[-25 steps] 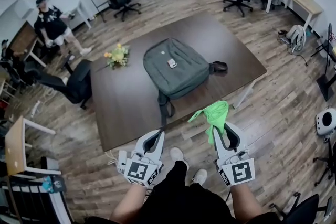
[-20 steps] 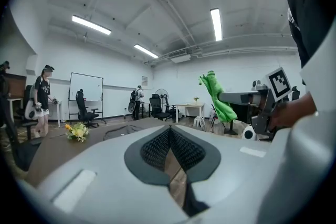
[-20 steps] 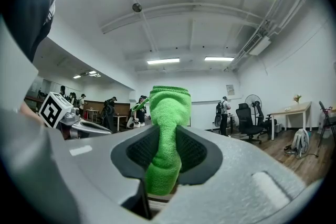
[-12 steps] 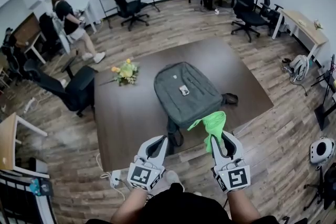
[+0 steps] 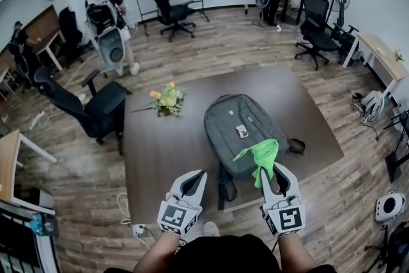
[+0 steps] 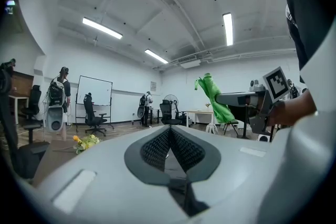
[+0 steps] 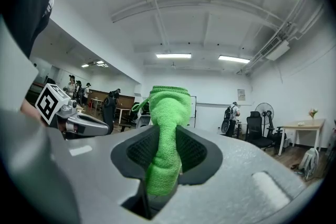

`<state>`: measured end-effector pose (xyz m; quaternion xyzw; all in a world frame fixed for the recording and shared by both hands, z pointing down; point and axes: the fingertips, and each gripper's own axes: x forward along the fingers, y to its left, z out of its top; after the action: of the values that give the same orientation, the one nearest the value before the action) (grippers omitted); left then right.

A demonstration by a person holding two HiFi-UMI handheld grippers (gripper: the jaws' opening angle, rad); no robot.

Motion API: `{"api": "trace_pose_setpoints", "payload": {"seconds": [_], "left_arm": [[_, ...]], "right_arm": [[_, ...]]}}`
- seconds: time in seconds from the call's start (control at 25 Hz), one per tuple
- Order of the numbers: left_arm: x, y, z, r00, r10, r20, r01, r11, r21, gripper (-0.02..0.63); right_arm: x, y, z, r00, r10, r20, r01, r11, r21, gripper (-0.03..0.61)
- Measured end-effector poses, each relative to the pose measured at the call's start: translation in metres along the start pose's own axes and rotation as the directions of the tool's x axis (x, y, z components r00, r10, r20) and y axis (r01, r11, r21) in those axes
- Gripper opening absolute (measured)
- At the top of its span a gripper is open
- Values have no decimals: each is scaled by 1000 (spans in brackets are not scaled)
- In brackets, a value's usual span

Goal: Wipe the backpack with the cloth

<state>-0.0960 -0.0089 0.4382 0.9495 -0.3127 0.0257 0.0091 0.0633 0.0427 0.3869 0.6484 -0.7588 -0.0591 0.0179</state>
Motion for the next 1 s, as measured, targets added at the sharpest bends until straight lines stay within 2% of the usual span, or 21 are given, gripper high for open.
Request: {"api": "trace_pose_setpoints", "payload": {"seconds": [0.36,0.8,1.0], "left_arm": [[18,29,-5,999,41,2,-41,999,-15,18],[73,40,0,987,158,-4,-158,987,-16,18],[101,47,3,971,239,-21,-239,971,-21,18]], "right_arm": [[36,-5,-10,999,40,-22,-40,999,12,101],[92,-71,-25,989,141,-44,-139,989,53,101],[124,-98,-35,975,214,-56,-211,976,54,101]]}}
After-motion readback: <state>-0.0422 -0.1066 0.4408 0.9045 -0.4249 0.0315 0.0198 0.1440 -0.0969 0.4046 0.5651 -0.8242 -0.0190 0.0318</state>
